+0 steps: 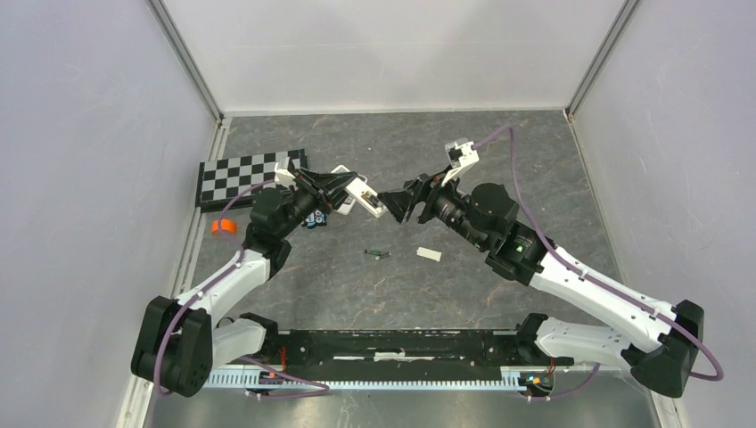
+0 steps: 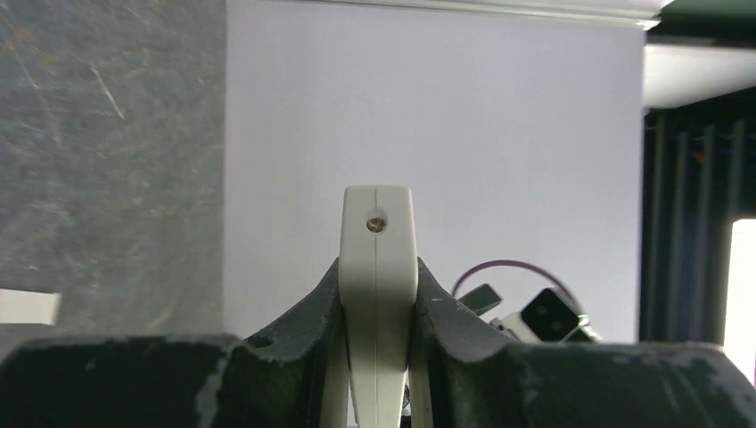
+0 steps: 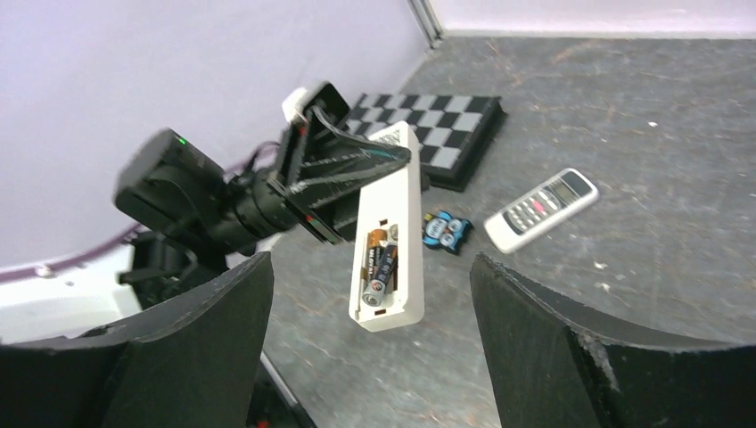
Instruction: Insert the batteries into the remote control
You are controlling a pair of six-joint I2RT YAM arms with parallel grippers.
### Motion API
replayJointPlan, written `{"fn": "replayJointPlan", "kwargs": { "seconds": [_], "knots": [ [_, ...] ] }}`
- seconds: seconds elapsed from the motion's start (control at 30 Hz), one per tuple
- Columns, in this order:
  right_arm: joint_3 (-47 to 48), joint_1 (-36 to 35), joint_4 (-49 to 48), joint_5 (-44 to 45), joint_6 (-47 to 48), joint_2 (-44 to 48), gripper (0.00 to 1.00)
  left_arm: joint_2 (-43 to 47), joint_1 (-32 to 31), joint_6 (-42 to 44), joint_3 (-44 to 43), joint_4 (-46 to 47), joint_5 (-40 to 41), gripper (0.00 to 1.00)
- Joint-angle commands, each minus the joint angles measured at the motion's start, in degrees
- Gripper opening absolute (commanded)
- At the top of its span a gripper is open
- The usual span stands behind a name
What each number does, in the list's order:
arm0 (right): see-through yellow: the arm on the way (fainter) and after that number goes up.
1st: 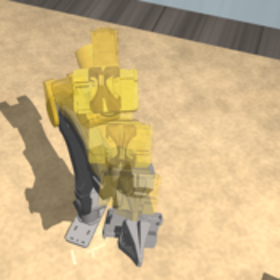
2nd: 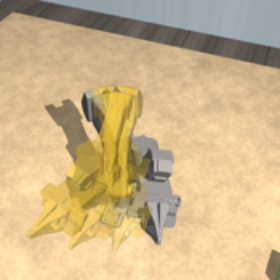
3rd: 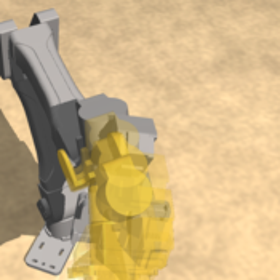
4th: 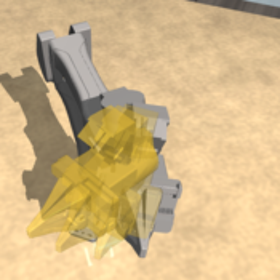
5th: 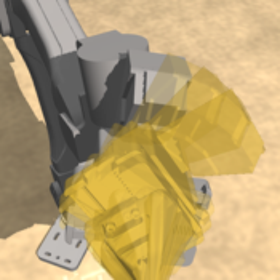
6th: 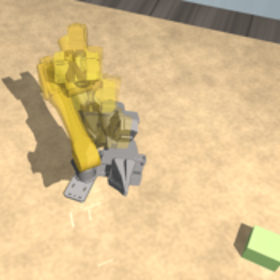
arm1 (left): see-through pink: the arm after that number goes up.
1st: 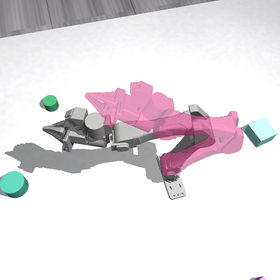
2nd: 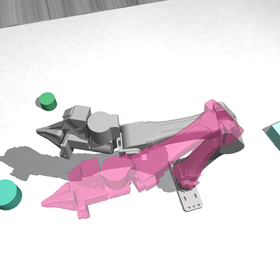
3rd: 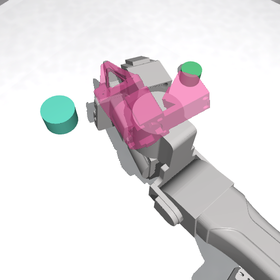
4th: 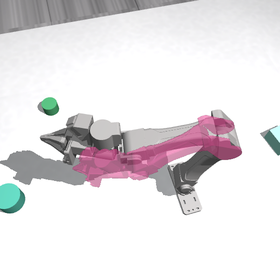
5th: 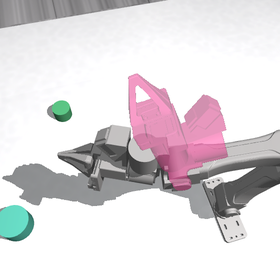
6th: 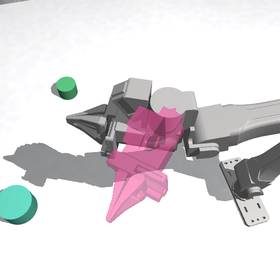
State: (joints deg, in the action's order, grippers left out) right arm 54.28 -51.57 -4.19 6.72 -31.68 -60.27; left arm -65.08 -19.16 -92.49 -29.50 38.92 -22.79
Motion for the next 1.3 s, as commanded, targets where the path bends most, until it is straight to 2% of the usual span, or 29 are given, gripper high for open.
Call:
{"fn": "replayJointPlan", "kwargs": {
  "seconds": [0.0, 0.17, 0.4, 0.5, 0.93, 1.17, 1.27],
  "knots": [
    [0.72, 0.29, -9.20, -0.08, -6.50, 0.07, 0.86, 0.98, -0.18, -16.49, -1.98, 5.62, 1.75, 0.02],
    [1.78, 0.68, -9.63, -0.39, -10.90, -1.18, 0.88, 0.97, -0.13, -17.06, -5.99, 3.26, 0.68, 0.02],
    [-2.06, 1.19, -13.67, 0.83, -18.19, -1.24, 0.78, 1.70, -0.18, -17.86, -5.63, 3.11, 0.71, 0.02],
    [-3.14, 1.96, -17.11, -0.29, -20.23, -1.44, 0.79, 2.07, -0.11, -17.64, -5.06, 2.69, 0.81, 0.02],
    [-0.24, 3.32, -15.81, -5.77, -21.57, -5.66, 0.79, 2.50, -0.17, -18.21, -4.28, 3.03, 0.74, 0.02],
    [-0.05, 4.32, -15.44, -5.95, -22.45, -6.35, 0.78, 2.58, -0.18, -17.93, -4.51, 3.09, 0.29, 0.02],
    [-0.03, 4.82, -15.21, -6.08, -23.04, -6.66, 0.74, 2.62, -0.18, -17.60, -4.65, 3.14, 0.11, 0.02]
  ]
}}
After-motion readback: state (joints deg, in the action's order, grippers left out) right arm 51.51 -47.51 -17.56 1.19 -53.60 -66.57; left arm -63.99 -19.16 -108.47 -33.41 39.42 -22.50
